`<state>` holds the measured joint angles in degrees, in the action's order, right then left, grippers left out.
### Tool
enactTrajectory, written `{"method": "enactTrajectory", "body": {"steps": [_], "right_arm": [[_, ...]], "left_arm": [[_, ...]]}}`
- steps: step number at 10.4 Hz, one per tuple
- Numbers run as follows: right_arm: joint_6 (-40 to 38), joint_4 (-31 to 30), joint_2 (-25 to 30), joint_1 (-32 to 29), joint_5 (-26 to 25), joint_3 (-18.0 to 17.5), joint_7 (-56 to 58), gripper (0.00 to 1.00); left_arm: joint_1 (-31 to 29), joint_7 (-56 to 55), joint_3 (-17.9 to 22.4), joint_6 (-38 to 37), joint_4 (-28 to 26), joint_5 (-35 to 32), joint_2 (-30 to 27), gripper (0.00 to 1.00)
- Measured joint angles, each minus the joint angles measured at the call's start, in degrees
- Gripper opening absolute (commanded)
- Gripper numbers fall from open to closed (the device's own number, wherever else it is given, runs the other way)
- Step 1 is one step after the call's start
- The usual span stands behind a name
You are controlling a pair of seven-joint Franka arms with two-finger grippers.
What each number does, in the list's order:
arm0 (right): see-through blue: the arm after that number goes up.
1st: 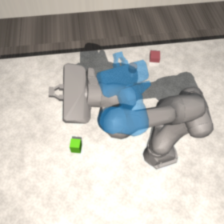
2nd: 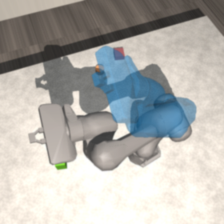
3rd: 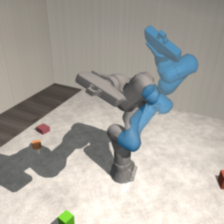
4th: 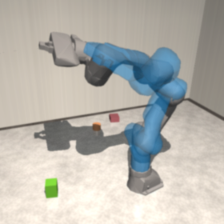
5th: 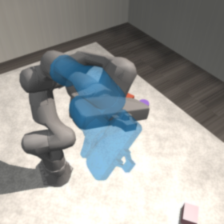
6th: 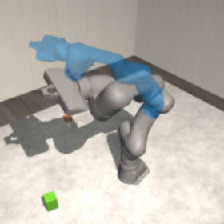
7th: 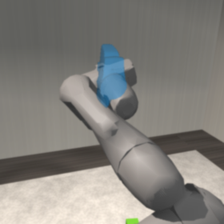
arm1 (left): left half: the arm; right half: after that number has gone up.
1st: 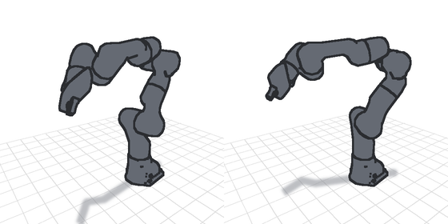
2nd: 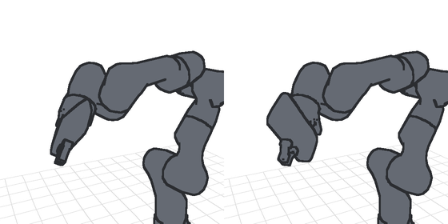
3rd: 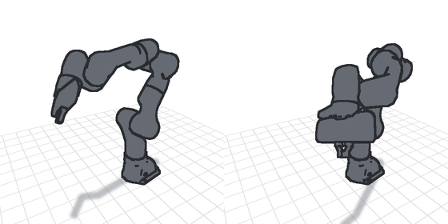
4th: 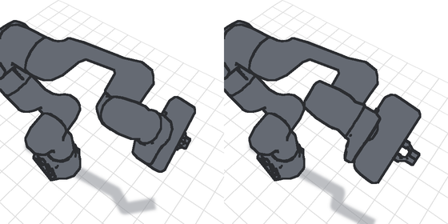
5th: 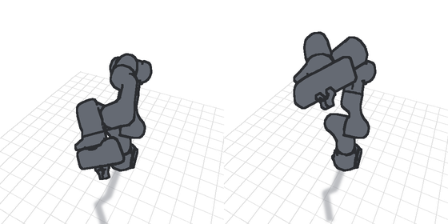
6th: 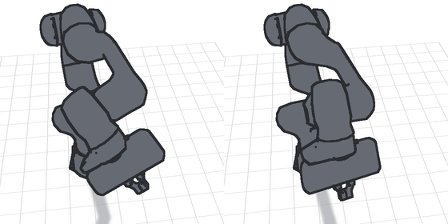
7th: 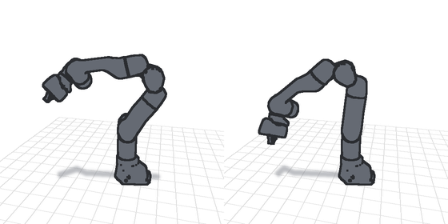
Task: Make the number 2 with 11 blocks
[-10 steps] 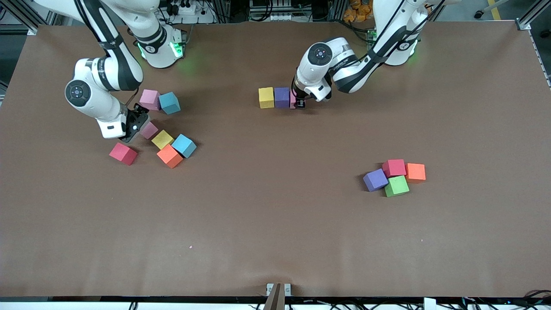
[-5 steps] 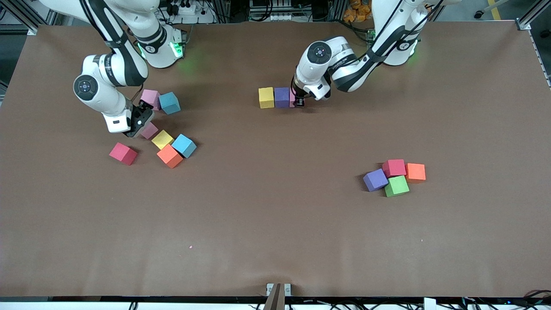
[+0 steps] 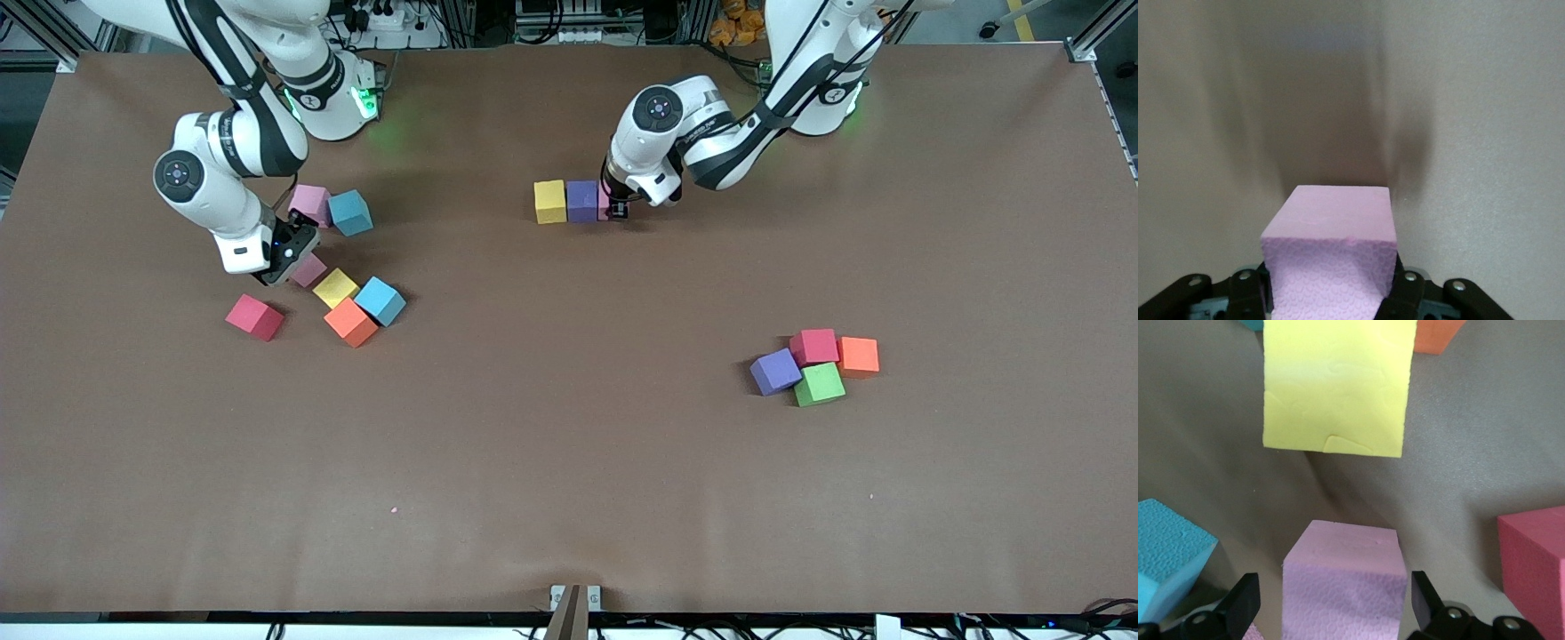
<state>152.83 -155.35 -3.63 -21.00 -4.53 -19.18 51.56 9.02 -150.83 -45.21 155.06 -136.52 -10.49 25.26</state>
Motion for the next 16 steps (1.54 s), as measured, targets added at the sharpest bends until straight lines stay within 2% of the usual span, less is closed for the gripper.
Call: {"method": "enactTrajectory", "body": {"steps": [1, 2, 4, 5, 6, 8, 10, 12, 13, 16], "right_arm": [[0.3, -0.1, -0.4, 0.0, 0.0, 0.0, 0.0, 1.00], [0.3, -0.1, -0.8, 0.0, 0.0, 0.0, 0.0, 1.00], [0.3, -0.1, -1.2, -0.2, 0.0, 0.1, 0.0, 1.00], [0.3, -0.1, -1.3, -0.4, 0.0, 0.1, 0.0, 1.00], [0.3, -0.1, -1.3, -0.6, 0.0, 0.1, 0.0, 1.00], [0.2, -0.3, -1.3, -0.7, 0.0, 0.1, 0.0, 1.00], [0.2, -0.3, -1.3, -0.9, 0.0, 0.1, 0.0, 0.66], [-0.2, -0.3, -1.3, -1.0, 0.0, 0.1, 0.0, 0.44], [-0.6, -0.1, -1.2, -1.0, 0.0, 0.1, 0.0, 0.36], [-1.0, 0.6, -0.6, -0.8, 0.0, -0.3, 0.1, 0.32]], "left_arm": [[0.1, 0.0, 0.1, 0.0, 0.0, 0.0, 0.1, 0.47], [0.1, 0.0, 0.1, 0.0, 0.0, 0.0, 0.2, 0.51], [0.2, 0.0, 0.2, 0.2, 0.0, 0.0, 0.3, 0.51], [0.2, 0.0, 0.2, 0.2, 0.0, 0.0, 0.3, 0.62], [0.2, 0.0, 0.2, 0.2, 0.0, 0.0, 0.3, 0.97], [0.2, 0.0, 0.3, 0.3, 0.1, 0.0, 0.3, 1.00], [0.2, 0.0, 0.3, 0.3, 0.2, -0.1, 0.3, 1.00], [0.2, 0.0, 0.3, 0.3, 0.4, -0.3, 0.2, 1.00], [0.2, 0.0, 0.3, 0.3, 0.5, -0.4, 0.1, 1.00], [0.2, 0.0, 0.3, 0.1, 0.6, -0.4, -0.8, 1.00]]}}
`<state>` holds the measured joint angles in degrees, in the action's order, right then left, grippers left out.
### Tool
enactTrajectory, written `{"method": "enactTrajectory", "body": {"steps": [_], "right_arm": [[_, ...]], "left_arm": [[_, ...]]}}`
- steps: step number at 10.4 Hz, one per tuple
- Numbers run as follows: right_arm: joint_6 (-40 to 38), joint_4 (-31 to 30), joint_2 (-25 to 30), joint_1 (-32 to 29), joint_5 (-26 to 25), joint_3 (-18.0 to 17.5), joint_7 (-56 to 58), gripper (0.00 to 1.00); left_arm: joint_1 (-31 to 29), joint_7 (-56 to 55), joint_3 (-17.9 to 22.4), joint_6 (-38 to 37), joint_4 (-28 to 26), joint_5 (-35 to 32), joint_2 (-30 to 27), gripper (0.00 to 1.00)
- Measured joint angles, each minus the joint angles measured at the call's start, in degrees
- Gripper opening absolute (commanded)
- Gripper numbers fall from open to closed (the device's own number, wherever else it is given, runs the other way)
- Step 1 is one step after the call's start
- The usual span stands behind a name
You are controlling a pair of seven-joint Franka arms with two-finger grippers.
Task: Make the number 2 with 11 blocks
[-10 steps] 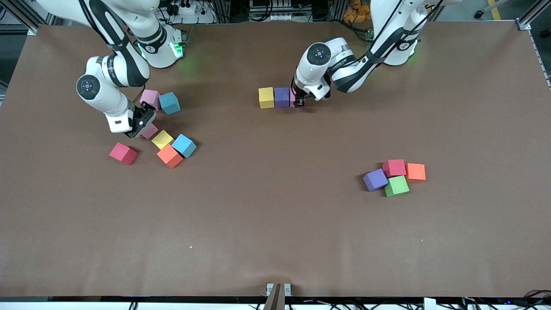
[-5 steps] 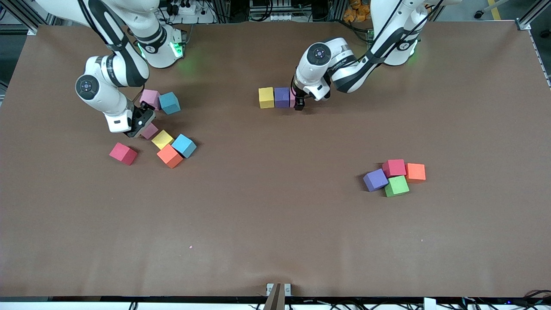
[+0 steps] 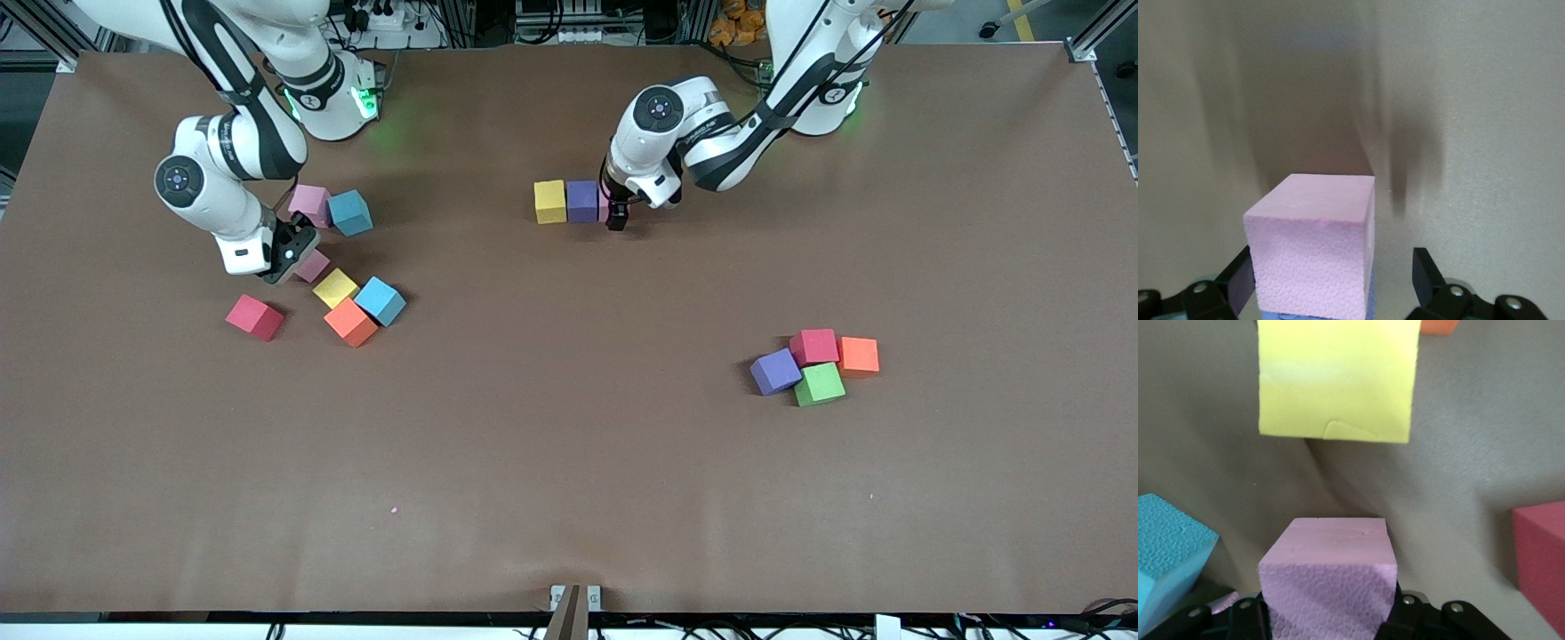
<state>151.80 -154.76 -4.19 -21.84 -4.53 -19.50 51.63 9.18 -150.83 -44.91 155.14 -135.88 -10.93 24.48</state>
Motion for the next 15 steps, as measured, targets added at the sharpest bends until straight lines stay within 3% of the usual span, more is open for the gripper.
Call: {"method": "enactTrajectory", "body": {"steps": [4, 6, 9, 12, 15], "right_arm": [[-10.3, 5.6, 6.6, 3.4, 0.0, -0.5, 0.0, 0.32], [-12.6, 8.5, 8.5, 6.6, 2.7, -0.6, -0.3, 0.32], [-12.9, 11.7, 8.7, 12.9, 7.9, -0.8, -7.2, 0.32], [-13.1, 14.0, 8.5, 19.9, 8.0, -1.1, -20.0, 0.32], [-13.2, 14.4, 7.3, 22.3, 8.1, -1.1, -25.4, 0.32]], "left_arm": [[0.0, 0.0, -0.1, -1.2, 0.3, 0.0, -2.1, 1.00], [0.0, 0.0, -0.7, -1.9, 0.7, 0.0, -3.1, 1.00], [-0.1, 0.0, -1.8, -2.5, 0.8, 0.0, -4.0, 1.00], [-0.2, 0.0, -2.1, -4.7, 1.4, 0.0, -5.6, 1.00], [-2.1, 3.8, -2.0, -10.1, 5.0, 0.0, -6.7, 1.00]]}}
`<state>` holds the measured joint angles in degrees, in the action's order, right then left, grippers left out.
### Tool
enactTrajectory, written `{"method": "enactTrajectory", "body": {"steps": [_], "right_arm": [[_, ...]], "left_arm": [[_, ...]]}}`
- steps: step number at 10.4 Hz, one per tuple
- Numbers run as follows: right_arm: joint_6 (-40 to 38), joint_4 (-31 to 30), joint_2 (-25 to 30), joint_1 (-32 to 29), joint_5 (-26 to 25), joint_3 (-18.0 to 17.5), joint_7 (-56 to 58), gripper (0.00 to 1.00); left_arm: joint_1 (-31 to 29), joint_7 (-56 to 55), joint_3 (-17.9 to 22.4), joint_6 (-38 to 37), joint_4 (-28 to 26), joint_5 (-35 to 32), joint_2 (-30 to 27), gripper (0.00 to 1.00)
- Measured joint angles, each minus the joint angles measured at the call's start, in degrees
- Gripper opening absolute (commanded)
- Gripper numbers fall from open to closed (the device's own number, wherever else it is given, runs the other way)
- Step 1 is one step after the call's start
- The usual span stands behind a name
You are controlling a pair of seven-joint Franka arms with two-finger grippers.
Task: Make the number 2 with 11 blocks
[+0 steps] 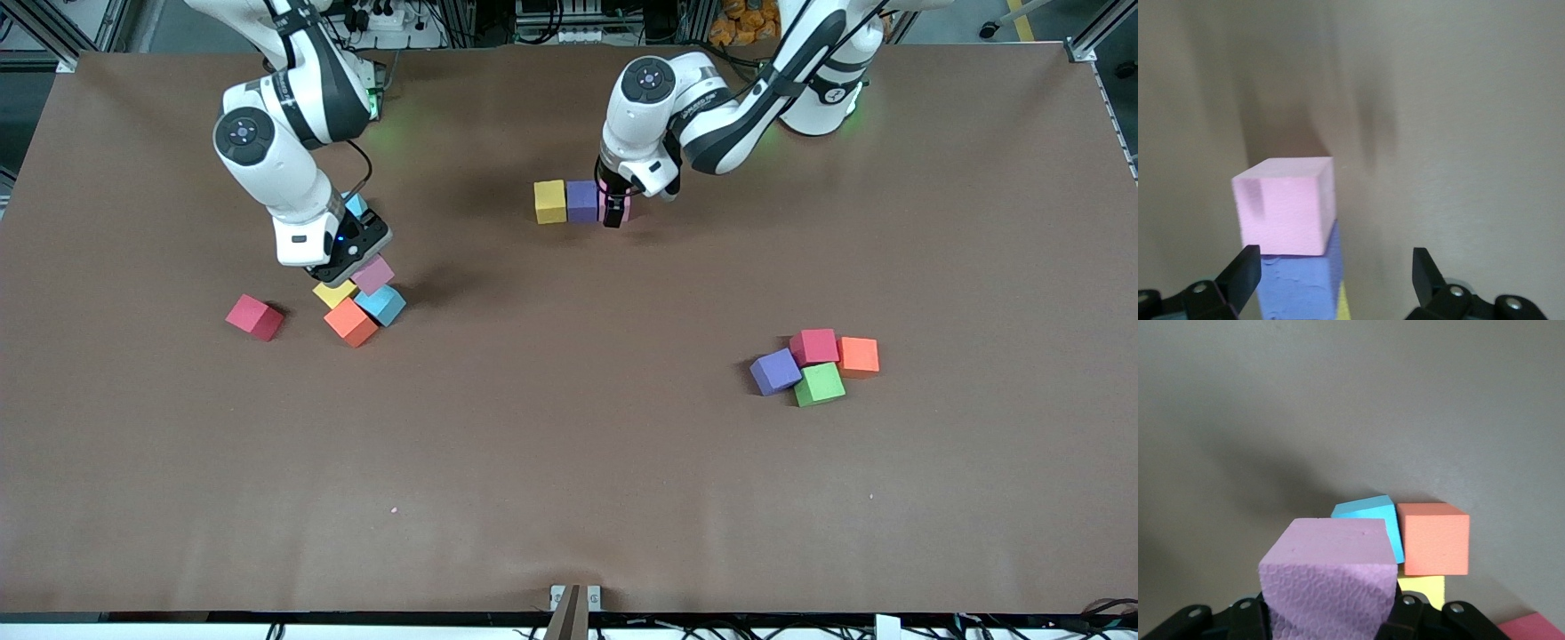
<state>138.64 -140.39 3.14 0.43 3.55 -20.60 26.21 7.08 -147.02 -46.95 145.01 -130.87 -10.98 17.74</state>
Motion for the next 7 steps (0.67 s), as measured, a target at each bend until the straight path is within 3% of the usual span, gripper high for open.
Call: {"method": "enactTrajectory", "body": {"steps": [7], "right_arm": [[0.6, 5.7, -6.3, 11.6, 0.1, 0.0, -21.9, 0.32]], "left_arm": [[-11.1, 24.8, 0.2, -11.7, 9.2, -0.1, -0.4, 1.00]]}}
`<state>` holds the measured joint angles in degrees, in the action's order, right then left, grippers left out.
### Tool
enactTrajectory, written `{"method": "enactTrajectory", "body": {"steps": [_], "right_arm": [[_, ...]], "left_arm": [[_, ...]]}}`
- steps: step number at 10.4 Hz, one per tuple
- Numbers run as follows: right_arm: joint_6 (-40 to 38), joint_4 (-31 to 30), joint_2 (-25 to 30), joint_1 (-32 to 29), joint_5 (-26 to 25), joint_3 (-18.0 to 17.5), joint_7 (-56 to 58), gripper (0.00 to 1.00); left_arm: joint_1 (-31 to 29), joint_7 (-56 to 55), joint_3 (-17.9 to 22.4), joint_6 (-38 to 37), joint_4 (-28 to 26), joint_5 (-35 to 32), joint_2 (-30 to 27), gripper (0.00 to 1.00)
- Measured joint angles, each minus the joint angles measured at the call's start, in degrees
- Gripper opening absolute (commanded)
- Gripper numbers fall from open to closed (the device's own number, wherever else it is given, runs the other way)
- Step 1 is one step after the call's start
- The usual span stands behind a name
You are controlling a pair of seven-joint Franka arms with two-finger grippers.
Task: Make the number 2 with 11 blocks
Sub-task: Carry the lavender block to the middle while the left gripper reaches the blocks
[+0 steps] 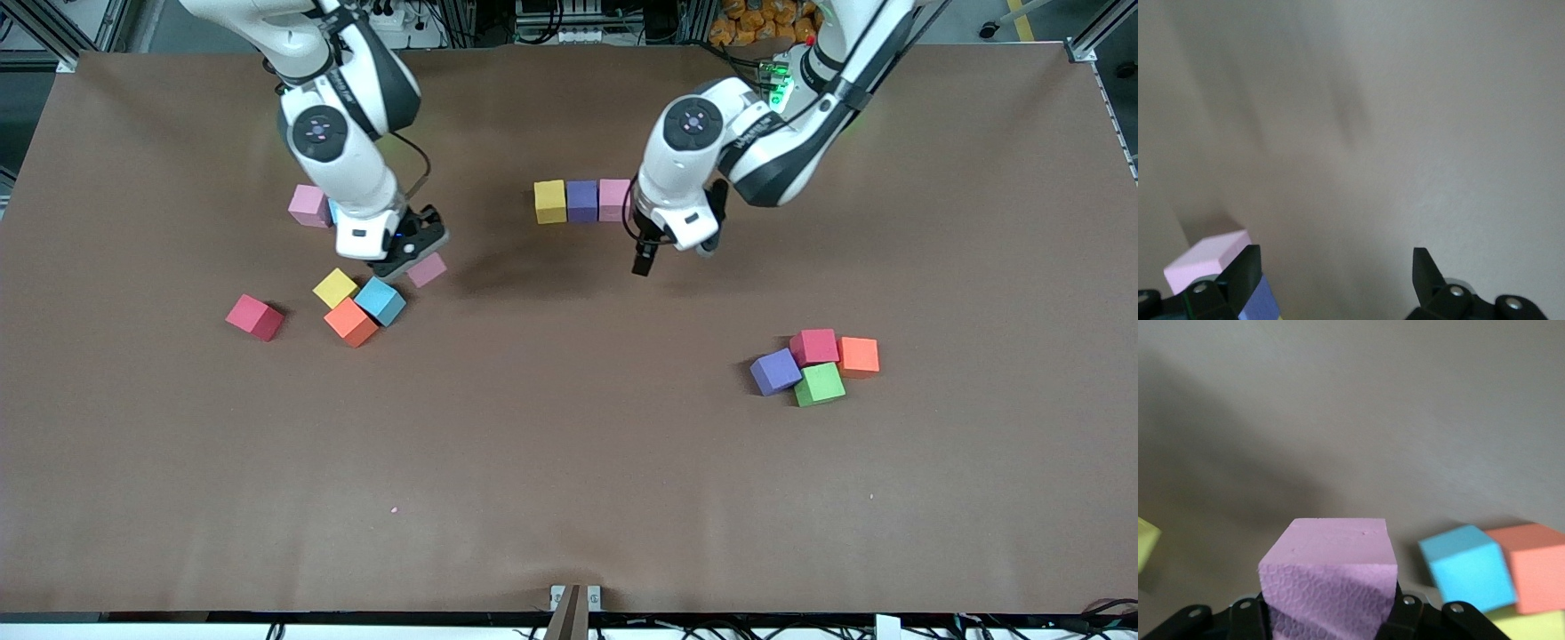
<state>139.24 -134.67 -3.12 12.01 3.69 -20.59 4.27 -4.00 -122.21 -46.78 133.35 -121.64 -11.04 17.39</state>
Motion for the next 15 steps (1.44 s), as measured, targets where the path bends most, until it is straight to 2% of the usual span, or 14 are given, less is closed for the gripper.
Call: {"method": "enactTrajectory", "body": {"steps": [5, 7, 11, 13, 15], "right_arm": [[0.0, 12.3, -10.1, 13.1, -0.1, 0.1, -26.4, 0.32], [0.0, 18.8, -15.9, 19.3, -0.1, 1.5, -34.8, 0.32], [-0.1, 31.7, -28.0, 33.2, -0.3, 11.6, -45.0, 0.32], [-0.5, 35.0, -31.0, 38.3, -0.3, 14.9, -49.0, 0.32], [-0.7, 36.0, -32.3, 41.8, -0.3, 16.6, -52.2, 0.32]], "left_arm": [[-8.5, 20.9, 0.2, -4.6, 2.9, 0.0, 0.1, 1.00], [-11.7, 29.0, 0.4, -5.6, 3.5, 0.0, 0.2, 1.00], [-15.7, 44.3, 2.6, -10.8, 9.2, -0.6, 1.6, 1.00], [-15.7, 47.4, 3.8, -12.3, 13.0, -5.4, 5.1, 1.00], [-15.5, 48.0, 3.7, -12.8, 16.2, -10.4, 9.7, 1.00]]}}
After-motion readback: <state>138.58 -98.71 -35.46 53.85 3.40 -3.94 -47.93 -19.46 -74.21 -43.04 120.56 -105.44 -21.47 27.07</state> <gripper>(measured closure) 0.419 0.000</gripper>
